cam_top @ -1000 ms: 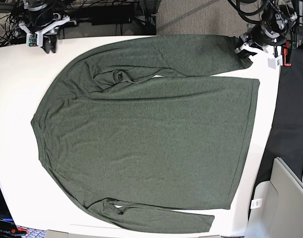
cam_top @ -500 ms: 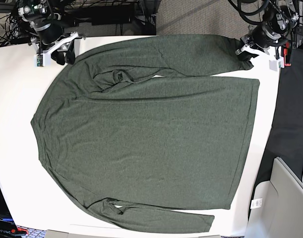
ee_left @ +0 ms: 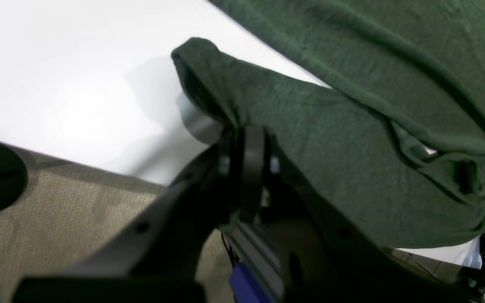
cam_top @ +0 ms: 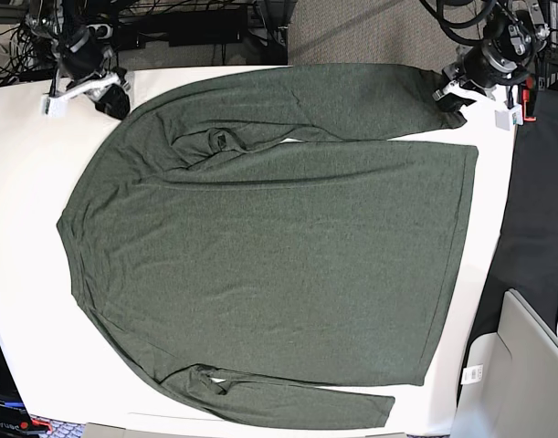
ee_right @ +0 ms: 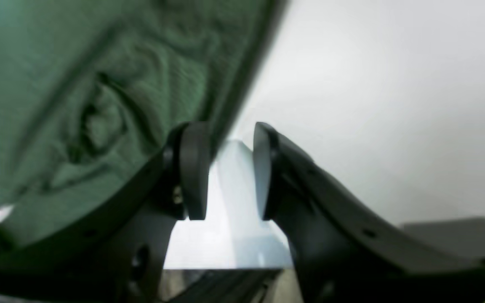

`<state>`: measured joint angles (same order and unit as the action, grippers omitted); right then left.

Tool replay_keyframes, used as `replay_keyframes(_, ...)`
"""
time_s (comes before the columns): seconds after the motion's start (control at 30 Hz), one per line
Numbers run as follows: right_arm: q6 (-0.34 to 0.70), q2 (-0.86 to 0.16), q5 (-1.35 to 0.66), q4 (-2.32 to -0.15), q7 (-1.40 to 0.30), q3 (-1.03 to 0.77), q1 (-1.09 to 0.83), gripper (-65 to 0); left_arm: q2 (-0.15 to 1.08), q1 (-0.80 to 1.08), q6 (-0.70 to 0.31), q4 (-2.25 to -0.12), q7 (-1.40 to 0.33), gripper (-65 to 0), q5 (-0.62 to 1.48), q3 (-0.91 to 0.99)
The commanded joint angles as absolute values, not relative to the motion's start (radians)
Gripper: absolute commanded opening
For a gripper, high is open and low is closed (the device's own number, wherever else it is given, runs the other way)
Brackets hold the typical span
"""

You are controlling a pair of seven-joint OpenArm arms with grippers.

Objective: Fold the T-shirt properly
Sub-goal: 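Move the right gripper to the other shoulder corner and grasp it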

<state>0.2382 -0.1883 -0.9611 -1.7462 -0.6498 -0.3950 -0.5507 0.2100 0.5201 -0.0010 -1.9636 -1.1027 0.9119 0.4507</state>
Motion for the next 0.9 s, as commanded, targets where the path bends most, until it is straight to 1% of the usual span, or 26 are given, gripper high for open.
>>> replay_keyframes(0.0,0.229,-0.196,-0.966,-1.733,-0.667,-0.398,-0.564,-46.4,0.22,0.521,-0.005,-1.98,-1.099,-65.0,0.926,0.455)
replay_keyframes(0.13,0.229,-0.196,-1.007,-1.692,-0.667,-0.394,-0.533,-46.4,0.22,0.521,-0.005,-1.98,-1.101,-65.0,0.926,0.455)
replay_keyframes(0.33,0.228,-0.196,-1.033,-1.692,-0.668,-0.392,-0.49,-46.6,0.22,0.521,-0.005,-1.979,-1.101,-65.0,0.926,0.455)
replay_keyframes(0.73,0.226,-0.174,-1.035,-1.689,-0.67,-0.349,-0.438,-47.0,0.22,0.521,-0.005,-1.977,-1.101,-65.0,0.926,0.455)
replay_keyframes(0.8,0.226,-0.174,-1.035,-1.689,-0.67,-0.349,-0.44,-50.5,0.22,0.522,-0.005,-1.977,-1.101,-65.0,0.926,0.455)
replay_keyframes(0.87,0.228,-0.174,-1.035,-1.689,-0.693,-0.352,-0.437,-57.8,0.22,0.522,-0.005,-1.977,-1.101,-65.0,0.926,0.455)
